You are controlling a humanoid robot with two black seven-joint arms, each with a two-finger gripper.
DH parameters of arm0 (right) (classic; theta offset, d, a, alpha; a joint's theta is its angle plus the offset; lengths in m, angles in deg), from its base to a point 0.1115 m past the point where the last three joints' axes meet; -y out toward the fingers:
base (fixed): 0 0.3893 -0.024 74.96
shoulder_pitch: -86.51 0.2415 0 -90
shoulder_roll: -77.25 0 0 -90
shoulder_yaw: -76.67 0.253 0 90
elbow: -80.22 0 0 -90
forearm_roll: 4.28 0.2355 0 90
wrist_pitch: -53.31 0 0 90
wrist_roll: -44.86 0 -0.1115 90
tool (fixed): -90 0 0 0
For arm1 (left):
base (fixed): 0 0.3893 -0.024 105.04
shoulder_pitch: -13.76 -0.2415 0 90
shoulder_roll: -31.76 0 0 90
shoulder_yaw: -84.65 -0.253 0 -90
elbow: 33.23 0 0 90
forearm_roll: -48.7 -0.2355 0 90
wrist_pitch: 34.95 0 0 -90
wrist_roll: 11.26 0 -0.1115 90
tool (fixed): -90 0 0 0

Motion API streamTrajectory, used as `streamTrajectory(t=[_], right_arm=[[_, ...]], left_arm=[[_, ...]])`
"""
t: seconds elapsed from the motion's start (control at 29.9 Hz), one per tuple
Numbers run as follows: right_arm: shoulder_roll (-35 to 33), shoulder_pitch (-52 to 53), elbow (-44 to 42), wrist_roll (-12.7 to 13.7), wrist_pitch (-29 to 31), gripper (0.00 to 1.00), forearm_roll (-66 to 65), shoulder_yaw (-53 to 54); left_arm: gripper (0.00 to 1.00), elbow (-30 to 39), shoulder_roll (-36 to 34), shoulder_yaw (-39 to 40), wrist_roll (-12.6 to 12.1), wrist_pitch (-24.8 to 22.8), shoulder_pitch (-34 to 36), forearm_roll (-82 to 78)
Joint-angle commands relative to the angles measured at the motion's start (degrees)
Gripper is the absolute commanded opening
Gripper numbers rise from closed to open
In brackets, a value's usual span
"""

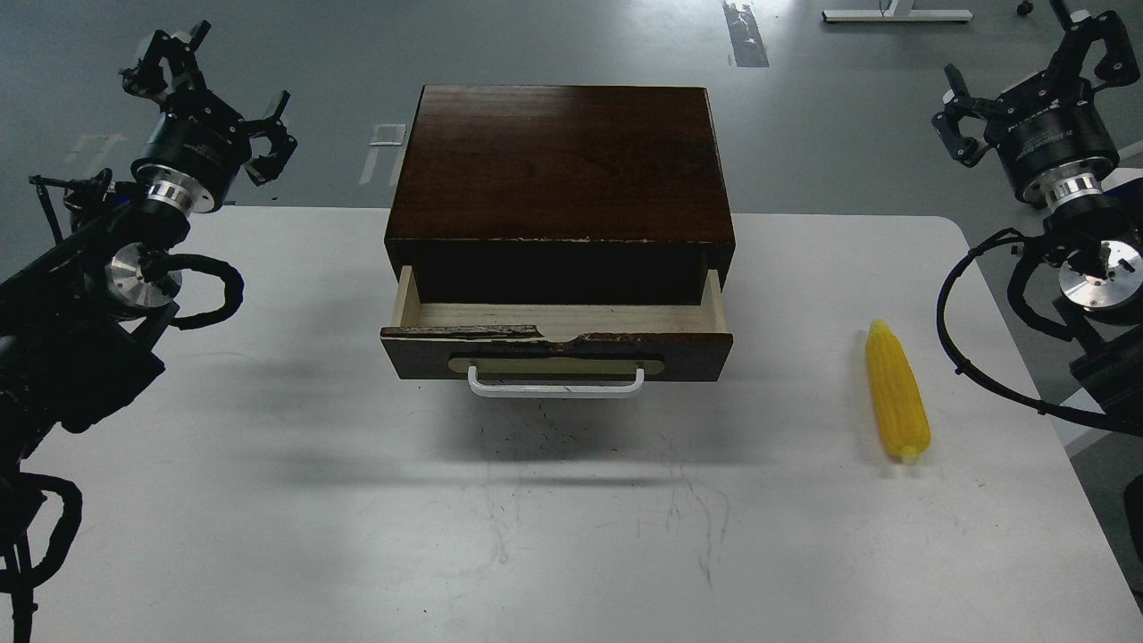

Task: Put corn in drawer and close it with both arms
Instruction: 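Move the right gripper down toward the yellow corn cob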

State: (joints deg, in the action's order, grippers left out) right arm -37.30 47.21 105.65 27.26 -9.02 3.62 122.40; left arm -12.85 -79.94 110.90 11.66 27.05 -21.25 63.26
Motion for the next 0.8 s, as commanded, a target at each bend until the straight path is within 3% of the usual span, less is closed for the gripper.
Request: streamTrajectory(t=[0.0,0.2,0.37,0.44,0.64,0.77], right_arm=[[0.1,0.6,-2.1,0.0,-1.6,1.0,0.0,0.1],[-0.5,1.7,-1.9,-0.1,-1.5,1.0,0.1,-0.1],[-2.5,5.3,-1.3,0.3,-1.2,1.0,-0.8,-1.7],[-6.8,7.7,0.0,0.4,-1.3,1.0,-2.3,-6.9],[-9.7,18.9,0.4,0.4,-4.3,1.0,-8.0,-24.3],[-13.6,28.8,1.0,4.6,-4.3,1.0,-11.8,-38.5]], left_arm=[[0.98,0.0,0.1,-0.2,0.1,0.0,-0.1,0.0],[0.98,-0.7,-0.4,0.2,0.5,0.0,0.0,0.3],[0.98,-0.9,-2.7,0.1,2.6,0.0,-0.7,0.4],[0.98,-0.8,-4.7,0.1,2.6,0.0,-1.2,0.1],[0.98,-0.6,-6.0,-0.1,2.6,0.0,-1.3,0.0],[0.98,-0.6,-5.9,-0.3,2.6,0.0,-1.3,0.0]])
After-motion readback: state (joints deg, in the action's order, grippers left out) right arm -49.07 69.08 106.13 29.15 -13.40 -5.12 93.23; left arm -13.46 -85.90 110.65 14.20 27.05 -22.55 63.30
